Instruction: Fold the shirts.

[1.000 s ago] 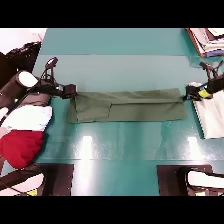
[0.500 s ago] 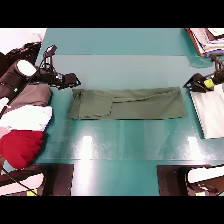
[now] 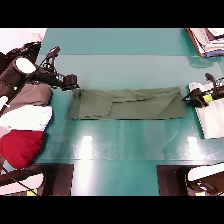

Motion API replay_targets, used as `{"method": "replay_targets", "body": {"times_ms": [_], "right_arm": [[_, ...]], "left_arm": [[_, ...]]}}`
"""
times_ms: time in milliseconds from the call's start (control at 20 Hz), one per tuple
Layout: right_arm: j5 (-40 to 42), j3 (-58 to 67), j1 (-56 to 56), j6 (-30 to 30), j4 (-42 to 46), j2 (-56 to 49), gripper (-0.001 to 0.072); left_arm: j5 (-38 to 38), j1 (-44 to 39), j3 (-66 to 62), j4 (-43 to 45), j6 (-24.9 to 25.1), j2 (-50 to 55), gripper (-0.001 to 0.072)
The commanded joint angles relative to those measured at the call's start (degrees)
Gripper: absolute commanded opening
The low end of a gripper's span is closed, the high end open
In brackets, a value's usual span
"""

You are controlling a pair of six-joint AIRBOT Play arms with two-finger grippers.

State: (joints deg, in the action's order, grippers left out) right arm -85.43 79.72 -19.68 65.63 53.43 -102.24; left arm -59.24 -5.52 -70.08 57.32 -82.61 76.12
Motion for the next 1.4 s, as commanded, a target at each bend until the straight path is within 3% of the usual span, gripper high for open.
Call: {"method": "replay_targets", "body": {"times_ms": [0,50,150,250,300,450,600,850,1350], "right_arm": [[0.4,-0.9,2.6,-1.7,-1.4,-3.2,0.0526],[1.2,-0.9,3.7,-1.8,-1.4,-3.5,0.0499],[2.4,-0.8,5.1,-2.7,-1.4,-3.3,0.0362],[2.3,-0.8,5.6,-2.8,-1.4,-2.4,0.0107],[2.1,-0.8,5.6,-3.1,-1.4,-1.3,0.0019],[1.2,-0.8,5.6,-2.8,-1.5,4.2,0.0018],[0.4,-0.2,7.2,1.5,-1.5,12.2,0.0018],[-1.3,11.5,15.5,8.7,-1.4,18.9,0.0018],[-0.8,27.6,33.8,14.0,-1.4,18.9,0.0017]], "left_arm": [[-1.5,0.0,0.2,-1.9,-0.1,0.1,0.0034],[-1.4,0.0,0.2,-3.1,-0.2,0.2,0.0033],[-0.9,0.0,0.2,-7.0,-0.1,0.7,0.0033],[0.3,-1.5,-0.3,-8.0,0.0,2.0,0.0032],[0.7,-3.0,-1.0,-8.0,0.1,3.1,0.0033],[1.8,-9.8,-6.7,-8.0,0.1,9.6,0.0032],[1.8,-17.2,-16.7,-8.0,0.1,19.5,0.0033],[1.4,-26.7,-32.2,-8.0,-0.3,33.9,0.0033],[6.7,-29.1,-34.1,-8.3,-4.2,39.5,0.0033]]}}
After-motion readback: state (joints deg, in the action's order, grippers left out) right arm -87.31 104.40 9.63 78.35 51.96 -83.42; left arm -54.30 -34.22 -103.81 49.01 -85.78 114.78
